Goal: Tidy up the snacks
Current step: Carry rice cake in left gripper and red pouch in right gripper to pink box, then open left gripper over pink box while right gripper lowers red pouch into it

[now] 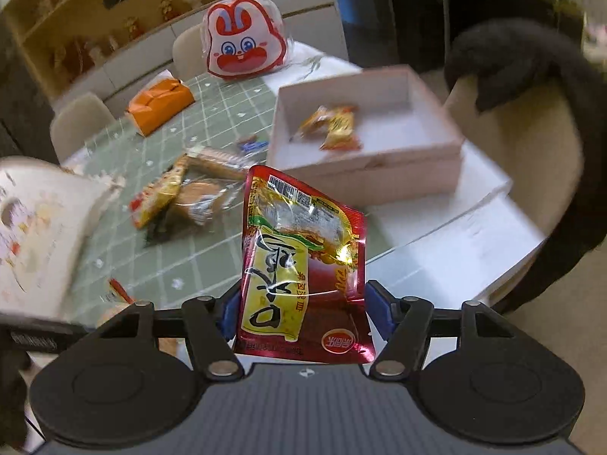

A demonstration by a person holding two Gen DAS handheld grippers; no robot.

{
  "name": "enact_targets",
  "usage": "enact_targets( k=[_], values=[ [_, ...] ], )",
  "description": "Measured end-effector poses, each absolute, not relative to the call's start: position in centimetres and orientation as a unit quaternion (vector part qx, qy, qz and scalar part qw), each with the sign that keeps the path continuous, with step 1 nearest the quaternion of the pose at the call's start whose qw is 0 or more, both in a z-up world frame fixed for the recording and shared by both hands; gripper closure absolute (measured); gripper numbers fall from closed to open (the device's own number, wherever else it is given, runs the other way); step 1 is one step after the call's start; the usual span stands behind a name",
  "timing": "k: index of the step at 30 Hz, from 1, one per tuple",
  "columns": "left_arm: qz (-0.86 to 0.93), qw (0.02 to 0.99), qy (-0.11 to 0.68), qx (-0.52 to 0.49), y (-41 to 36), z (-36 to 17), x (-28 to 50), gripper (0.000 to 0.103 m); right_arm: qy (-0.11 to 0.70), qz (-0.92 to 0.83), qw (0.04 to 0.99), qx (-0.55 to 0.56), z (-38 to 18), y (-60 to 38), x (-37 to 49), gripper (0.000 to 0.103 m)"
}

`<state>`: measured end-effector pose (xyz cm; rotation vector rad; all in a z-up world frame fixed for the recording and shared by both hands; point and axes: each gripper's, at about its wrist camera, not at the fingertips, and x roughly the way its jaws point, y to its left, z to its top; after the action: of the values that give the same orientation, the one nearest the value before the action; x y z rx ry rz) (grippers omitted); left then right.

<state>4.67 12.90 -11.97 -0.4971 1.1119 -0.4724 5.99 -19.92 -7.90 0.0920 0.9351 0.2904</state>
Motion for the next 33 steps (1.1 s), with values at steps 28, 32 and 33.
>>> enact_targets(
  k=[28,32,33],
  values=[
    [-0.193,0.803,0.479,-0.298,-3.0,-14.2,29.7,0.076,0.298,0.169,0.939,-0.042,0.3,-30.1,22.4,0.037],
    [-0.177,0.828,0.448,-0.288,-2.2,-12.8,28.3,0.075,0.337,0.190,0.921,-0.035,-2.6,-30.0,24.4,0.037],
    [-0.166,0.834,0.437,-0.294,-1.5,-11.8,27.8,0.075,0.348,0.195,0.917,-0.032,-3.3,-29.8,25.0,0.037]
  ],
)
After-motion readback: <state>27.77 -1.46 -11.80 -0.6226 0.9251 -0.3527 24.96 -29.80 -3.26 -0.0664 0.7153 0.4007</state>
